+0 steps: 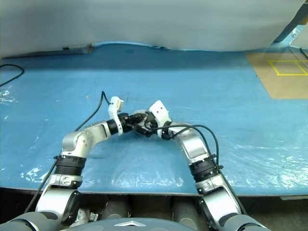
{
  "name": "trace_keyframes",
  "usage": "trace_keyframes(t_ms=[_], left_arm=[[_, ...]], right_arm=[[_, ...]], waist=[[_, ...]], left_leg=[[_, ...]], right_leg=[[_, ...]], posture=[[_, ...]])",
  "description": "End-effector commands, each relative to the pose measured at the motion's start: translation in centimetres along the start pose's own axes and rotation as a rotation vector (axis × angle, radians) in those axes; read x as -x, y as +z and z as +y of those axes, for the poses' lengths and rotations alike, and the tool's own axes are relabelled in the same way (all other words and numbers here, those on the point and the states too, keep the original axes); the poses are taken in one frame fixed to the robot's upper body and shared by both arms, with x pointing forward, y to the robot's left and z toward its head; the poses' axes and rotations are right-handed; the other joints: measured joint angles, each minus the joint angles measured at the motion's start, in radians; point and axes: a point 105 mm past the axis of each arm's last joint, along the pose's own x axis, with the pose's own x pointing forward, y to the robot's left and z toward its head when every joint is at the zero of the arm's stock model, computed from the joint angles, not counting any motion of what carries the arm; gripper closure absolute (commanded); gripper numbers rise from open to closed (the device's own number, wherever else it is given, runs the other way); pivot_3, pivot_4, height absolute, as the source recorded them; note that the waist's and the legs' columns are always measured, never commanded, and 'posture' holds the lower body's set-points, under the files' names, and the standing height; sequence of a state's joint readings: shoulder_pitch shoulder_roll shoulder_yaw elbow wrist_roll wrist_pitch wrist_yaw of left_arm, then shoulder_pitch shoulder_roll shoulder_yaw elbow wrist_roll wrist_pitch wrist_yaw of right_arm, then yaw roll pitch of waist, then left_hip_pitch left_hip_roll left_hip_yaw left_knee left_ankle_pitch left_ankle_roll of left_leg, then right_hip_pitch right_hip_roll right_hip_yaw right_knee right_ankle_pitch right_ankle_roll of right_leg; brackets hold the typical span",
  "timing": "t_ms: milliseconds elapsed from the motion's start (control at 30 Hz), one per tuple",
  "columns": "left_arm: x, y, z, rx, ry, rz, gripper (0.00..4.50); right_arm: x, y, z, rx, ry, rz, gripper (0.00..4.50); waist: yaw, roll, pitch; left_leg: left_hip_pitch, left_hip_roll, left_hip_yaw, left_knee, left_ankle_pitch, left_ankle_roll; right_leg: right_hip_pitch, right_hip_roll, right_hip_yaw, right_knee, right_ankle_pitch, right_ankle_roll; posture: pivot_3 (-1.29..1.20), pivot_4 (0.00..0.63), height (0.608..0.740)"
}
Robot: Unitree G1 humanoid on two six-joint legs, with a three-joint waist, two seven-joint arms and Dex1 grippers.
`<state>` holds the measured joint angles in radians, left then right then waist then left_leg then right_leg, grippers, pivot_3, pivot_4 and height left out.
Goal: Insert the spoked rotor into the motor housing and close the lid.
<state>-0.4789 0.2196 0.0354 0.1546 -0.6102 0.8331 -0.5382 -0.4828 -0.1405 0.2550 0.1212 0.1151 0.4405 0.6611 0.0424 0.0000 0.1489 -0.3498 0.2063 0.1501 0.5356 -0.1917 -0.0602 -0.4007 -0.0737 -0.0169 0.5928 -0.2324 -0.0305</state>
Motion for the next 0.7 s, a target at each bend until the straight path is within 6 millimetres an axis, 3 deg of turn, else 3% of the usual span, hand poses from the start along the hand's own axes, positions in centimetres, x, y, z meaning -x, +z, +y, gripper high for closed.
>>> trace_keyframes(t_ms=[33, 167, 300, 467, 700], left_arm=[[0.9, -5.8, 3.4, 0.107, 0.157, 0.200, 4.50], [0.8, -5.7, 3.3, 0.108, 0.156, 0.195, 4.50], [0.8, -5.4, 3.1, 0.109, 0.143, 0.175, 4.50], [1.0, -3.0, 2.2, 0.006, 0.073, 0.040, 4.50], [3.1, -0.2, 2.1, -0.098, 0.036, -0.168, 4.50]], right_arm=[[0.1, 1.5, 0.8, 0.173, 0.002, -0.064, 0.03], [0.0, 2.4, 0.5, 0.175, -0.029, -0.127, 0.03], [0.5, 3.5, 0.5, 0.054, -0.002, -0.180, 0.03], [1.4, 4.5, 0.5, -0.035, 0.040, -0.208, 0.03], [1.0, 3.5, 0.3, 0.031, -0.008, -0.138, 0.03]], waist=[[0.001, 0.000, 0.000], [0.000, 0.000, 0.000], [0.000, 0.000, 0.000], [-0.002, 0.001, 0.001], [-0.002, 0.000, 0.002]], left_leg=[[0.000, 0.000, 0.000, -0.001, 0.000, 0.000], [0.000, 0.000, 0.000, -0.001, 0.000, 0.000], [0.000, 0.000, 0.000, -0.001, 0.000, 0.000], [-0.001, 0.000, 0.000, -0.002, 0.000, 0.000], [-0.003, 0.001, 0.000, -0.003, 0.000, 0.000]], right_leg=[[0.001, 0.000, -0.001, -0.002, 0.000, 0.000], [0.001, 0.000, -0.002, -0.003, 0.000, 0.000], [0.002, 0.000, -0.002, -0.003, 0.000, 0.000], [0.000, 0.000, -0.002, -0.004, 0.000, 0.000], [-0.002, 0.000, -0.004, -0.004, 0.001, -0.001]], posture=[[0.00, 0.150, 0.740], [0.00, 0.150, 0.740], [0.00, 0.150, 0.740], [0.00, 0.150, 0.740], [0.00, 0.150, 0.740]])
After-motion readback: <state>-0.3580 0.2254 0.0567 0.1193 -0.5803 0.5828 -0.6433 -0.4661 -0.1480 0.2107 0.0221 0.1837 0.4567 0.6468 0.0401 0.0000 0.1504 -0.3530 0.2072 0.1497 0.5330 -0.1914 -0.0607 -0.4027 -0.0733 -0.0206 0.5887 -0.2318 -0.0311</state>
